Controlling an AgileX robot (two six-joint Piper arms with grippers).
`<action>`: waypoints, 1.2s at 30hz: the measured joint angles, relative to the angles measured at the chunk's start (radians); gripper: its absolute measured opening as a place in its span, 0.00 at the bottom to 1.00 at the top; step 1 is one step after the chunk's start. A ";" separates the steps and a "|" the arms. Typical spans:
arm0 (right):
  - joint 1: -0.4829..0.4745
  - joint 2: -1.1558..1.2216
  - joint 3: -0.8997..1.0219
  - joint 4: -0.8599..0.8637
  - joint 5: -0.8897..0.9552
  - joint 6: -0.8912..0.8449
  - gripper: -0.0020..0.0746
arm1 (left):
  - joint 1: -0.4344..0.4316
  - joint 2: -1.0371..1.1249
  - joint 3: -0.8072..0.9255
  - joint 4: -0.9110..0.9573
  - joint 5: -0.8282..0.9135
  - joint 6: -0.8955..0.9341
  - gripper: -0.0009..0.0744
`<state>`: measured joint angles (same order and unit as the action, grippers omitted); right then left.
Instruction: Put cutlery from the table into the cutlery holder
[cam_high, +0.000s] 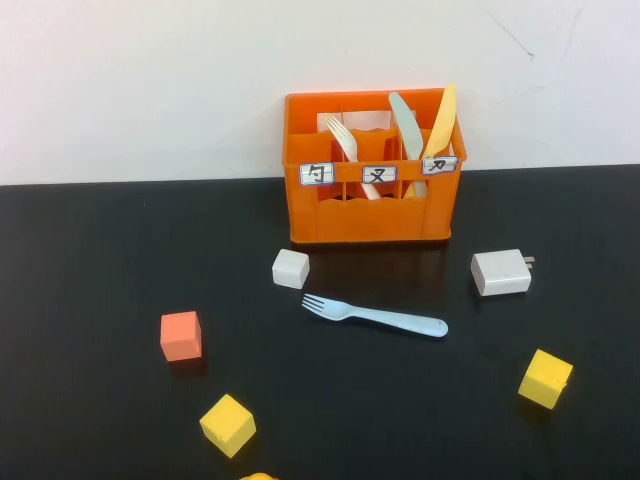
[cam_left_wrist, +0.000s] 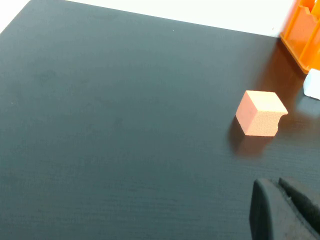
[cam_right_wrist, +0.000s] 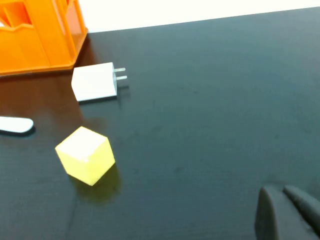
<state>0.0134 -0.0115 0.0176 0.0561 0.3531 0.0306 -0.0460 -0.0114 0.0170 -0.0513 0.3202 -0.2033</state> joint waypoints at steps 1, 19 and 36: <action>0.000 0.000 0.000 0.000 0.000 0.000 0.02 | 0.000 0.000 0.000 0.000 0.000 0.000 0.01; 0.000 0.000 0.000 0.000 0.000 0.000 0.02 | 0.000 0.000 0.000 0.000 0.000 0.000 0.01; 0.000 0.000 0.000 -0.034 0.000 -0.104 0.02 | 0.000 0.000 0.000 0.023 0.002 0.000 0.01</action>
<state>0.0134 -0.0115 0.0176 0.0222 0.3531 -0.0738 -0.0460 -0.0114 0.0170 -0.0284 0.3218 -0.2033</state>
